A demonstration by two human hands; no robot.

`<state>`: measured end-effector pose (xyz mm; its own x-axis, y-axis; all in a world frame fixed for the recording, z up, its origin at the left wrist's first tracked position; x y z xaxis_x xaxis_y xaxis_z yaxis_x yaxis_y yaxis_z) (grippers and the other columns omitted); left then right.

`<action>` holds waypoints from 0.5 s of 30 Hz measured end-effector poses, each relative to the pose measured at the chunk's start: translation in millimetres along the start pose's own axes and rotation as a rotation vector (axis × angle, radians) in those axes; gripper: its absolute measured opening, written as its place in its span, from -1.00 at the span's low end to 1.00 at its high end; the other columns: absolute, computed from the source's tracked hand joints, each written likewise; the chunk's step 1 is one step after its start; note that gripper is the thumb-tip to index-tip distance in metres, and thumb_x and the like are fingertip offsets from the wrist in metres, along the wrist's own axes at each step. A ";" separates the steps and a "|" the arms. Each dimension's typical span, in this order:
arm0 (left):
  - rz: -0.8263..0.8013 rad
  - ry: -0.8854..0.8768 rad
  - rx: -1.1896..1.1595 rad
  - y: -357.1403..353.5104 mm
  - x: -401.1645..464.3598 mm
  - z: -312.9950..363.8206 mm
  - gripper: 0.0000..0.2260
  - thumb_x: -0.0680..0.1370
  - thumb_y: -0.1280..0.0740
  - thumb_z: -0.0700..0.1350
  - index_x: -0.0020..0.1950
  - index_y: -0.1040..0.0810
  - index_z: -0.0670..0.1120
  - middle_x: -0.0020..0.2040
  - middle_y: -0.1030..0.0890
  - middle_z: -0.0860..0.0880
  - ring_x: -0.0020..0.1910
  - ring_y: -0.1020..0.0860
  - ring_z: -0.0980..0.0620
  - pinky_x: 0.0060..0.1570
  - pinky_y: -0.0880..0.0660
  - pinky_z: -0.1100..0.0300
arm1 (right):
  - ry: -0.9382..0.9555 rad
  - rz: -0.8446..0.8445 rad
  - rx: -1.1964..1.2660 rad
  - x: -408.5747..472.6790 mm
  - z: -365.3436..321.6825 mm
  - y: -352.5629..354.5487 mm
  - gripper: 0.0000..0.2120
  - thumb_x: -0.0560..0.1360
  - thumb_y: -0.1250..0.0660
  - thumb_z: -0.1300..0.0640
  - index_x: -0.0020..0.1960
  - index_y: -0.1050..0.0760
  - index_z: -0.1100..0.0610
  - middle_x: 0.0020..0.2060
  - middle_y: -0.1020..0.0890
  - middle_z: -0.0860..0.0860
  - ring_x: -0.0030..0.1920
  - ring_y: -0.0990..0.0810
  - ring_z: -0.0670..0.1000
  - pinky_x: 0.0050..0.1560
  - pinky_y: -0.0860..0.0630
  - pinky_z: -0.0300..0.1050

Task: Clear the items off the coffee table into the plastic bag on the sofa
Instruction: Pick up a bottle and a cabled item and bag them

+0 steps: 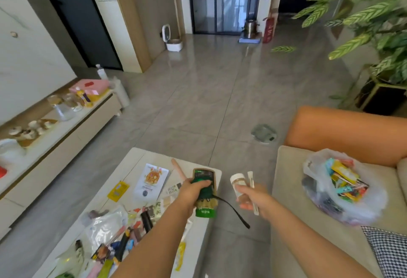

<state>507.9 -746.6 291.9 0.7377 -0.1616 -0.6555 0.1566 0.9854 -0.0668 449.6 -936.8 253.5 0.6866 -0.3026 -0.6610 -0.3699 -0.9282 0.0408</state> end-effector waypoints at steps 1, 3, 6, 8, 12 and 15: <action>-0.012 -0.004 0.002 -16.7 2.1 2.8 -0.62 0.45 -0.43 -0.25 0.21 -0.40 -0.23 0.08 -0.60 -0.28 0.00 -0.61 -0.24 0.03 -0.58 -0.12 | 0.002 0.015 0.008 4.4 -3.7 16.4 -0.80 0.45 -0.42 0.16 0.02 -0.47 0.16 -0.12 -0.59 0.17 -0.17 -0.60 0.08 -0.29 -0.61 -0.10; -0.040 -0.018 0.009 -50.7 6.4 9.9 -0.72 0.46 -0.41 -0.28 0.12 -0.43 -0.21 0.00 -0.62 -0.26 -0.11 -0.61 -0.19 -0.06 -0.58 -0.05 | 0.006 0.041 0.035 11.7 -12.8 47.6 -0.80 0.45 -0.43 0.16 0.00 -0.46 0.17 -0.09 -0.59 0.19 -0.17 -0.61 0.09 -0.26 -0.62 -0.08; -0.089 -0.036 0.000 -100.3 15.1 21.6 -0.83 0.46 -0.40 -0.30 -0.01 -0.46 -0.18 -0.10 -0.62 -0.23 -0.20 -0.60 -0.14 -0.13 -0.57 0.01 | 0.022 0.074 0.062 20.9 -26.5 90.9 -0.81 0.46 -0.42 0.17 -0.01 -0.44 0.16 -0.12 -0.58 0.16 -0.18 -0.59 0.08 -0.27 -0.61 -0.09; -0.131 -0.038 0.013 -132.6 18.9 28.2 -0.82 0.45 -0.42 -0.30 -0.02 -0.49 -0.18 -0.05 -0.63 -0.26 -0.19 -0.60 -0.16 -0.11 -0.58 0.00 | 0.027 0.110 0.062 25.8 -32.7 119.4 -0.78 0.46 -0.41 0.17 0.05 -0.44 0.18 -0.06 -0.58 0.17 -0.12 -0.60 0.10 -0.24 -0.60 -0.08; -0.186 -0.016 0.058 -190.3 29.0 36.4 -0.76 0.41 -0.46 -0.29 0.03 -0.51 -0.17 0.04 -0.63 -0.28 -0.03 -0.62 -0.24 0.04 -0.57 -0.13 | 0.031 0.192 0.092 34.7 -42.4 173.0 -0.66 0.47 -0.40 0.16 0.20 -0.43 0.21 0.05 -0.57 0.19 -0.03 -0.58 0.12 -0.16 -0.57 -0.07; -0.231 -0.006 0.108 -227.6 37.5 41.6 -0.64 0.39 -0.48 -0.24 0.14 -0.47 -0.17 0.04 -0.63 -0.26 -0.01 -0.63 -0.23 0.02 -0.59 -0.12 | 0.027 0.240 0.133 40.6 -44.5 206.6 -0.59 0.46 -0.41 0.17 0.26 -0.42 0.25 0.10 -0.57 0.21 -0.02 -0.58 0.12 -0.16 -0.57 -0.07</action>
<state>527.2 -979.2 313.8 0.6781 -0.3821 -0.6278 0.3902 0.9111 -0.1331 428.9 -1150.5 268.5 0.5853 -0.5182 -0.6236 -0.6019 -0.7930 0.0940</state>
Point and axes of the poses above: each hand's wrist, its own x-axis towards the middle knuckle, its own y-axis out of the back of the hand, z = x × y, the point moved 5 cm from there along x, towards the middle knuckle
